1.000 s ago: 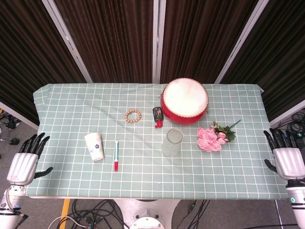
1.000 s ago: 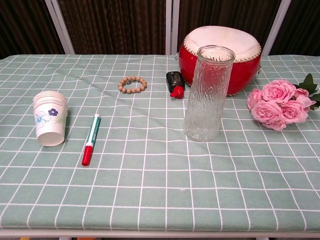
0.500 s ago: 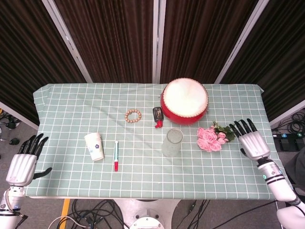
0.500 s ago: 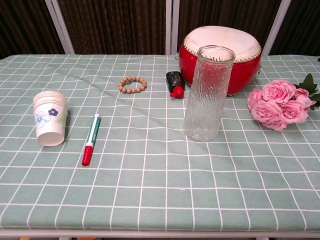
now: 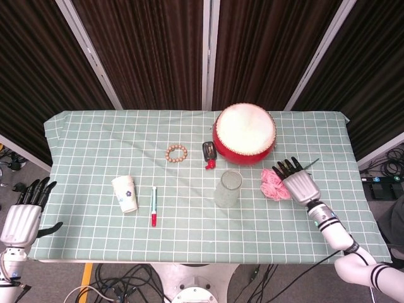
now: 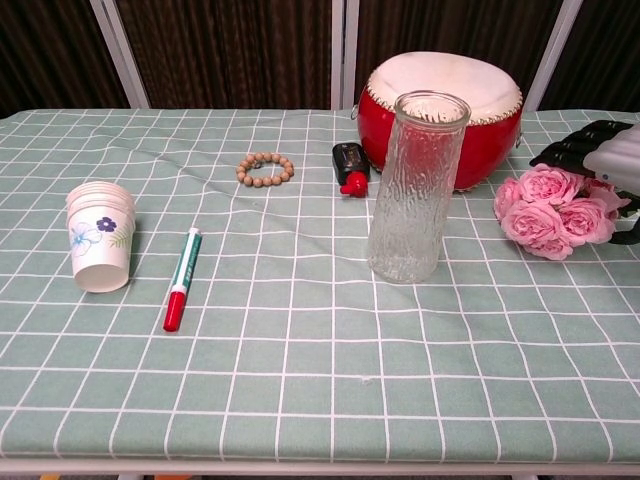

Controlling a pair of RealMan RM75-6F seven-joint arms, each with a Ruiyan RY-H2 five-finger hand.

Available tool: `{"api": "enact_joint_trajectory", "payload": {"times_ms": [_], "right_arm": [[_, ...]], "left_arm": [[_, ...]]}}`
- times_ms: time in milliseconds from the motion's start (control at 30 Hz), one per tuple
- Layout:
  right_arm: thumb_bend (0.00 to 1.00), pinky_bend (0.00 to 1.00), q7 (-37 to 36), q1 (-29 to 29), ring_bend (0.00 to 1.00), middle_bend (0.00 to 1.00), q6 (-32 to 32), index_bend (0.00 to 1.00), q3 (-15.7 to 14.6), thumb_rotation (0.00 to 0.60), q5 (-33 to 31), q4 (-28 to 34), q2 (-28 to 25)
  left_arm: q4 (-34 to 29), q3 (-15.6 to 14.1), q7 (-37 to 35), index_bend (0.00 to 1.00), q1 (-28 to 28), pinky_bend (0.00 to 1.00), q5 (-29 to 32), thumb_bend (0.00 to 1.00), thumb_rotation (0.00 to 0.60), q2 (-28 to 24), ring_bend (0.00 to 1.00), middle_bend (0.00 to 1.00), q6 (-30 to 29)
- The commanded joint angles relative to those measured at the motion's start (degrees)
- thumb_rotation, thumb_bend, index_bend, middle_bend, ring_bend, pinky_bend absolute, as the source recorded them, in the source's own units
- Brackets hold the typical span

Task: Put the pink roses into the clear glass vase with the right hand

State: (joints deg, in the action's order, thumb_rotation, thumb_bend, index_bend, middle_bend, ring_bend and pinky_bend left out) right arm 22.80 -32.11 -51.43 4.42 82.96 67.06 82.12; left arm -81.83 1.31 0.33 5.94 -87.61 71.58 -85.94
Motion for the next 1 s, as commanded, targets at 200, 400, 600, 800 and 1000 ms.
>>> {"api": "enact_joint_trajectory", "payload": {"times_ms": [200, 400, 600, 800, 1000], "right_arm": [[0.09, 0.00, 0.18, -1.32, 0.00, 0.09, 0.31, 0.00, -0.52, 0.600, -0.47, -3.90, 3.91], [0.11, 0.00, -1.37, -0.80, 0.00, 0.20, -3.21, 0.00, -1.20, 0.600, 1.08, -7.16, 6.36], [0.20, 0.00, -2.32, -0.53, 0.00, 0.28, -5.07, 0.00, -1.39, 0.600, 1.52, -9.84, 7.70], [0.24, 0.00, -5.26, -0.40, 0.02, 0.42, -7.94, 0.00, -1.93, 0.600, 3.37, -12.89, 9.37], [0.27, 0.00, -8.91, -0.45, 0.09, 0.55, -10.56, 0.04, -2.35, 0.600, 5.16, -15.00, 9.94]], "left_arm": [[1.80, 0.04, -2.26, 0.09, -0.42, 0.15, 0.04, 0.02, 0.600, 0.05, 0.00, 0.02, -0.49], [2.23, -0.05, -2.92, 0.09, -0.46, 0.15, -0.08, 0.02, 0.600, 0.06, 0.00, 0.02, -0.38], [2.32, -0.10, -2.76, 0.09, -0.38, 0.15, -0.08, 0.02, 0.600, 0.21, 0.00, 0.02, -0.07], [2.45, -0.25, -2.52, 0.09, -0.28, 0.15, -0.17, 0.02, 0.600, 0.43, 0.00, 0.02, 0.30], [2.38, -0.31, -2.66, 0.09, -0.23, 0.15, -0.30, 0.02, 0.600, 0.38, 0.00, 0.02, 0.41]]}}
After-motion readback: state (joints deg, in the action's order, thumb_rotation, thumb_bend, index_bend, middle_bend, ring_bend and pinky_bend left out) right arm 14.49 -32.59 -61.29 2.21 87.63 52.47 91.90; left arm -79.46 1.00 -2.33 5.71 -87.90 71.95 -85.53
